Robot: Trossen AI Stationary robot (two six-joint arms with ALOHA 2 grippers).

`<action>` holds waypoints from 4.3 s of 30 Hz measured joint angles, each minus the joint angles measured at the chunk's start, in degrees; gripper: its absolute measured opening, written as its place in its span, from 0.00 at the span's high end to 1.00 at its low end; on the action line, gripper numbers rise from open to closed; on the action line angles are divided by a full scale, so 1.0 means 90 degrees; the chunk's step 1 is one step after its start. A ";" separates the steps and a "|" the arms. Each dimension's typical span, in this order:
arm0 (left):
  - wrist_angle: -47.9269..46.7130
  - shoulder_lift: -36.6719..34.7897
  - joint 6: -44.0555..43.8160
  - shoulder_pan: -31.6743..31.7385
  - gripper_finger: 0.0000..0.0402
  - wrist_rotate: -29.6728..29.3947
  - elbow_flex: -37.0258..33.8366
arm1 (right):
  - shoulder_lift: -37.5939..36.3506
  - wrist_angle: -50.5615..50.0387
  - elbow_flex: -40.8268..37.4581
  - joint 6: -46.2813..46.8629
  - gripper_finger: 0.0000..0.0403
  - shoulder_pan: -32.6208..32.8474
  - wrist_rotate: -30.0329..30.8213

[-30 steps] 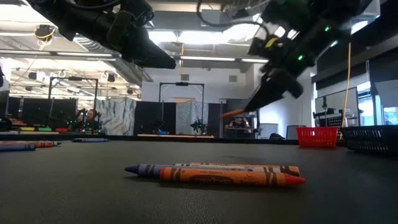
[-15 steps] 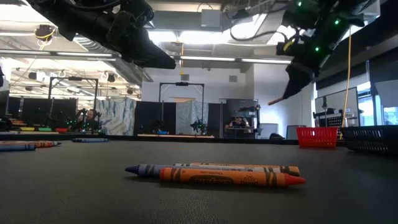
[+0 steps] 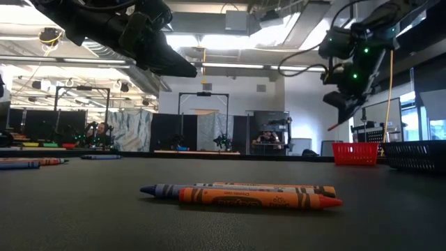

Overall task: Sort crayons
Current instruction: Put the orange crayon into the red bin

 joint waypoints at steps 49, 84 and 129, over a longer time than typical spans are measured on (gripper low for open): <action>0.0590 -0.0006 0.0407 -0.0442 0.69 -0.0253 -0.0470 | 0.0983 0.6077 -0.1165 -0.0842 0.63 0.4069 -0.2821; 0.1183 0.1657 -0.2010 -0.3162 0.69 -0.0114 -0.0459 | 0.4767 0.5645 0.1202 0.0856 0.63 0.6921 -0.2916; 0.1593 0.1652 -0.1454 -0.3104 0.69 -0.0624 -0.0461 | 0.5377 0.5708 0.1621 0.1158 0.63 0.7320 -0.2149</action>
